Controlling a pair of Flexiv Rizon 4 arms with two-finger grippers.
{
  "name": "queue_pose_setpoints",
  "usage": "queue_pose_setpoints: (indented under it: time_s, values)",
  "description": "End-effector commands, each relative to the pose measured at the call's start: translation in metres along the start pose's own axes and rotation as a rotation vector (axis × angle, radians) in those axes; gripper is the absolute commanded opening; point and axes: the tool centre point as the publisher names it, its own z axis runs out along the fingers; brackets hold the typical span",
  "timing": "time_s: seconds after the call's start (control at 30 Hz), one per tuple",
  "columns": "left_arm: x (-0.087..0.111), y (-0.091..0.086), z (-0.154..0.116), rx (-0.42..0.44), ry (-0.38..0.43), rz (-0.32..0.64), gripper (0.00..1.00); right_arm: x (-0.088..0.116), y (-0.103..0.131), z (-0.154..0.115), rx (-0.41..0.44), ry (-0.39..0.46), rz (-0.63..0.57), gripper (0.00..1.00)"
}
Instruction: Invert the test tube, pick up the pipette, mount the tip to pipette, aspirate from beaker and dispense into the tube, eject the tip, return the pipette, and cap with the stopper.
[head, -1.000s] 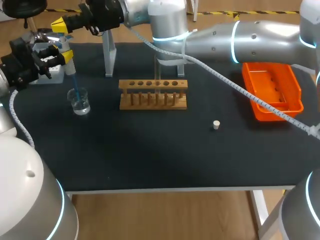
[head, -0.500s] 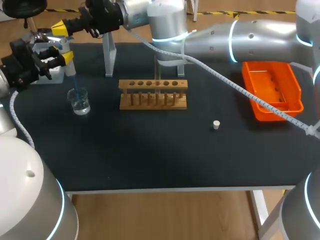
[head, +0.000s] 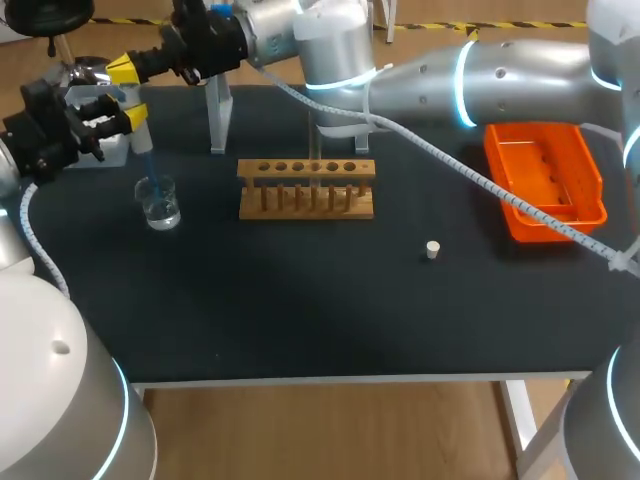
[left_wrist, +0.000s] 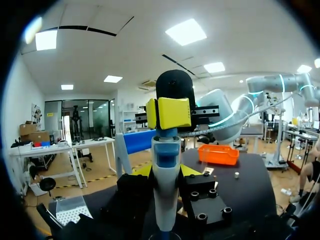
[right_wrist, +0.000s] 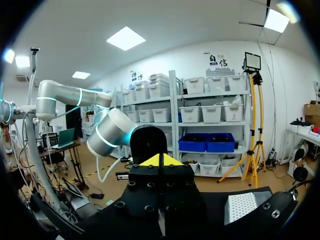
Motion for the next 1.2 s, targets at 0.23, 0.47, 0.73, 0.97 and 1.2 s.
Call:
queue_pose_setpoints:
  time_s: [0.23,0.47,0.73,0.97,1.2]
  values:
    - [-0.002,-0.005,0.001,0.003,-0.001,0.001,0.0,0.001,-0.008,-0.001,0.006,0.0,0.001,0.0]
    - [-0.002,-0.005,0.001,0.003,-0.001,0.001,0.0,0.004,0.019,-0.006,0.005,-0.012,-0.048,0.24]
    - [-0.002,-0.005,0.001,0.003,-0.001,0.001,0.0,0.022,0.04,-0.037,0.022,-0.064,-0.093,1.0]
    - [-0.002,-0.005,0.001,0.003,-0.001,0.001,0.0,0.043,0.036,-0.09,0.069,-0.14,-0.08,1.0]
    - [-0.002,-0.005,0.001,0.003,-0.001,0.001,0.0,0.074,0.02,-0.151,0.126,-0.22,-0.044,1.0]
